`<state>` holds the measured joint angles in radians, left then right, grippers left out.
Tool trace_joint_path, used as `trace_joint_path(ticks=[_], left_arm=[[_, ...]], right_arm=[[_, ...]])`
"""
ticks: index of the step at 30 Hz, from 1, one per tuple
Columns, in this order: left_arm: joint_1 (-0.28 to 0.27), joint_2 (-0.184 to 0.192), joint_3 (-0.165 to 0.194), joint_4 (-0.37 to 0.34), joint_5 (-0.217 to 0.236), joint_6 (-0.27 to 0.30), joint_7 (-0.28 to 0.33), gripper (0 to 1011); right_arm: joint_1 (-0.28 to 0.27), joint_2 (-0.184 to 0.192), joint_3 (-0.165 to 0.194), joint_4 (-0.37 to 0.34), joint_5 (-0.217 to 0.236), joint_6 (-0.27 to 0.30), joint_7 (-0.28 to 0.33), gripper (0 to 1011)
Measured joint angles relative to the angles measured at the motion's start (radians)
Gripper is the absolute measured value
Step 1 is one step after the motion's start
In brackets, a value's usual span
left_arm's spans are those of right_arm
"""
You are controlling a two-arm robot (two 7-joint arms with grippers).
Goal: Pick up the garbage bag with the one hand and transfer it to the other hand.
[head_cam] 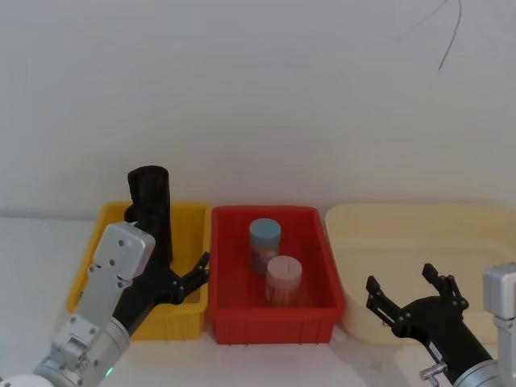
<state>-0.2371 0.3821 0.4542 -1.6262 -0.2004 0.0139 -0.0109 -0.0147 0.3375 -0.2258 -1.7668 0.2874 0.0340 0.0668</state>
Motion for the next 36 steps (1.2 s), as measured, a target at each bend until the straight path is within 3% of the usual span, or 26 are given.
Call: trace_joint_path(ticks=[36], left_arm=[[0.0,0.0,0.0,0.0,0.0,0.0,0.0,1001]], right_arm=[[0.0,0.0,0.0,0.0,0.0,0.0,0.0,1002]])
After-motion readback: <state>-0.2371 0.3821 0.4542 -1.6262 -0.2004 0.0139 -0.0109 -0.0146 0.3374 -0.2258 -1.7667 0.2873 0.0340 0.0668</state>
